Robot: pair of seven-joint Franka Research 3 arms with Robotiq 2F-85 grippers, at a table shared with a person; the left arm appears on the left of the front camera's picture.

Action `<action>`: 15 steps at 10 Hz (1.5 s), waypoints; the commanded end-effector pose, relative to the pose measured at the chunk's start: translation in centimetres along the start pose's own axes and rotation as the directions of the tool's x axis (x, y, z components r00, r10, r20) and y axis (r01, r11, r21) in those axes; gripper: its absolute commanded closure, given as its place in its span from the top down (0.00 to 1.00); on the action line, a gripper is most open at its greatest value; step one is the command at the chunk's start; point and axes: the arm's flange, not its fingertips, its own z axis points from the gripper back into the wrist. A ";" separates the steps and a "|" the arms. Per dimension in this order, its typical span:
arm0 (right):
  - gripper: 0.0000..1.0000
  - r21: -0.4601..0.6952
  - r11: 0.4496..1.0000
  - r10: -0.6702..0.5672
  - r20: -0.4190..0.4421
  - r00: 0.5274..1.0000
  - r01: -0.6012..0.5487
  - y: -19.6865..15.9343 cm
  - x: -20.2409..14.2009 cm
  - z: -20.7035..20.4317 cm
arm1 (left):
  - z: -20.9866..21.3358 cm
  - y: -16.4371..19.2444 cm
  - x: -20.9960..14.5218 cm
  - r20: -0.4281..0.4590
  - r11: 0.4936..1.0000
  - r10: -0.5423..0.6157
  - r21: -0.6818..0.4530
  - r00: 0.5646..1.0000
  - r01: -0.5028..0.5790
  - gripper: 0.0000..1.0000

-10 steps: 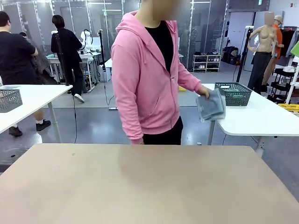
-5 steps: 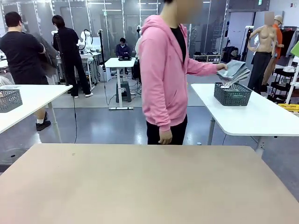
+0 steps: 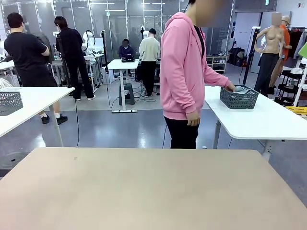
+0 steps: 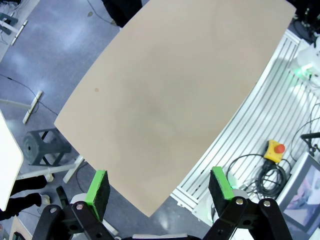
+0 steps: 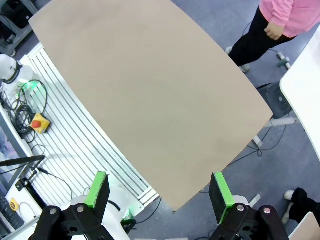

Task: Fold the towels and place them in the basket.
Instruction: Stack the folded Towel with hook on the right side of the table.

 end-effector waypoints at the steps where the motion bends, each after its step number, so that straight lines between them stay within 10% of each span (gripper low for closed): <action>1: 1.00 0.001 1.000 0.005 0.005 1.000 -0.005 0.1 0.1 0.2 | -0.1 0.0 -0.1 -0.008 1.000 -0.010 0.015 1.000 0.011 1.00; 15: 1.00 0.001 1.000 0.005 0.005 1.000 -0.005 0.1 0.1 0.2 | -0.1 0.0 -0.1 -0.008 1.000 -0.010 0.015 1.000 0.011 1.00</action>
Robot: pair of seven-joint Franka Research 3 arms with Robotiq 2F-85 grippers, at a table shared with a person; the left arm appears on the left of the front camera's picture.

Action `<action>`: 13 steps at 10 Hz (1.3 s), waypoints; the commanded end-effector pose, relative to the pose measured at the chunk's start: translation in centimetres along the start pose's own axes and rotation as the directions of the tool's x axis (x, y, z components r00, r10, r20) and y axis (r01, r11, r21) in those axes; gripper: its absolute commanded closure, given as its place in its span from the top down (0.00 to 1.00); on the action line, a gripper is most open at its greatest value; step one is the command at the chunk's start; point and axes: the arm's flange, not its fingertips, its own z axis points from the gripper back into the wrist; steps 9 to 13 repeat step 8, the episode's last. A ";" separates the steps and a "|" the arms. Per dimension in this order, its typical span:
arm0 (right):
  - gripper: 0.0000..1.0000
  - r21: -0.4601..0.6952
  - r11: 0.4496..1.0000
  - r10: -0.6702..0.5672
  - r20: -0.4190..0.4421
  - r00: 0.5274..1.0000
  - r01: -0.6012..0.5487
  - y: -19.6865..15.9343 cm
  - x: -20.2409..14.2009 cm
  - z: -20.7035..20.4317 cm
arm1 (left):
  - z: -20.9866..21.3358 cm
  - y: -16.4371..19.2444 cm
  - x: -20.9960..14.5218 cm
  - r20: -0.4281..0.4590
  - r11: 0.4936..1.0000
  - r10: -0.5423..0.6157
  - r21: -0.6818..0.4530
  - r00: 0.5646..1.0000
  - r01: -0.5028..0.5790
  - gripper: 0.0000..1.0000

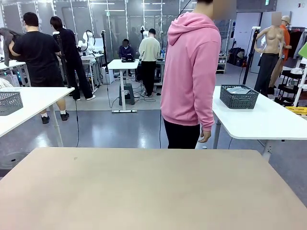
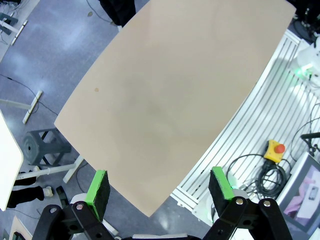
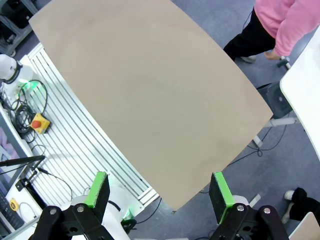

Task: Fold the towels and place them in the basket.
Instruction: Stack the folded Towel with hook on the right side of the table.

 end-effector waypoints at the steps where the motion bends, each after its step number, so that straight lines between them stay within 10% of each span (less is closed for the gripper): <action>1: 1.00 0.001 1.000 0.005 0.005 1.000 -0.005 0.1 0.1 0.2 | -0.1 0.0 -0.1 -0.008 1.000 -0.010 0.015 1.000 0.011 1.00; 13: 1.00 0.001 1.000 0.005 0.005 1.000 -0.005 0.1 0.1 0.2 | -0.1 0.0 -0.1 -0.008 1.000 -0.010 0.015 1.000 0.011 1.00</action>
